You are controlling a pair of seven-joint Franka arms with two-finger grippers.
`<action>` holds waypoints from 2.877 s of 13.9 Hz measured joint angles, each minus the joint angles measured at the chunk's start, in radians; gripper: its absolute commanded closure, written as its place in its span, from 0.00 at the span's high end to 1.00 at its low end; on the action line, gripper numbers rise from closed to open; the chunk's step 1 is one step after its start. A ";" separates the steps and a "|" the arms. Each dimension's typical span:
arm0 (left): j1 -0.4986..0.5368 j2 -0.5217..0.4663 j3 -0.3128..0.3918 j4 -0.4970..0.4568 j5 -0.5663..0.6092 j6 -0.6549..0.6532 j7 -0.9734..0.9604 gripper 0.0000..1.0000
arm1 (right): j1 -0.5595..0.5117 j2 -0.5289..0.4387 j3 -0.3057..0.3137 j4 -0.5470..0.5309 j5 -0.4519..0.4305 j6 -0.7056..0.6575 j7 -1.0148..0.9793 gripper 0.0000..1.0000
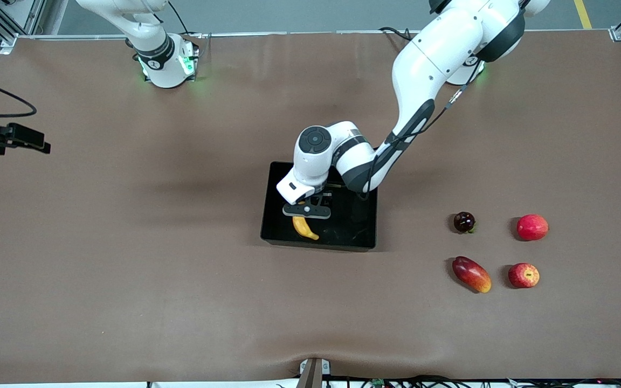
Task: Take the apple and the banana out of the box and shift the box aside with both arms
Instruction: 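Move the left gripper back into the box and grasp the yellow banana, then lift the banana with the left gripper while the right gripper reaches the box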
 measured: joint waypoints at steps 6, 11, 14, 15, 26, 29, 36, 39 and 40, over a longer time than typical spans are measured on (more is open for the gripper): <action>-0.040 0.024 0.034 0.000 0.000 0.024 -0.018 1.00 | 0.004 0.062 0.004 0.001 0.001 0.060 -0.005 1.00; -0.062 0.036 0.059 0.002 0.000 0.054 -0.031 0.23 | 0.019 0.146 0.013 0.002 0.003 0.120 -0.005 1.00; -0.063 0.035 0.059 0.013 0.003 0.055 -0.024 0.00 | 0.036 0.185 0.015 0.002 0.048 0.158 -0.005 1.00; -0.062 0.034 0.059 0.017 0.003 0.055 -0.019 0.00 | 0.040 0.193 0.015 0.002 0.068 0.158 -0.004 1.00; -0.053 -0.103 0.065 0.044 0.006 -0.115 0.036 0.00 | 0.150 0.210 0.020 -0.010 0.216 0.147 0.212 1.00; -0.023 -0.186 0.054 0.044 0.006 -0.196 0.079 0.00 | 0.222 0.213 0.021 -0.011 0.217 0.171 0.286 1.00; 0.252 -0.376 -0.018 -0.049 -0.106 -0.328 0.483 0.00 | 0.391 0.297 0.023 -0.016 0.218 0.330 0.474 1.00; 0.427 -0.442 -0.075 -0.146 -0.115 -0.330 0.654 0.00 | 0.466 0.357 0.023 -0.021 0.218 0.412 0.563 1.00; 0.499 -0.460 -0.107 -0.181 -0.118 -0.330 0.716 0.00 | 0.490 0.378 0.023 -0.024 0.218 0.437 0.590 1.00</action>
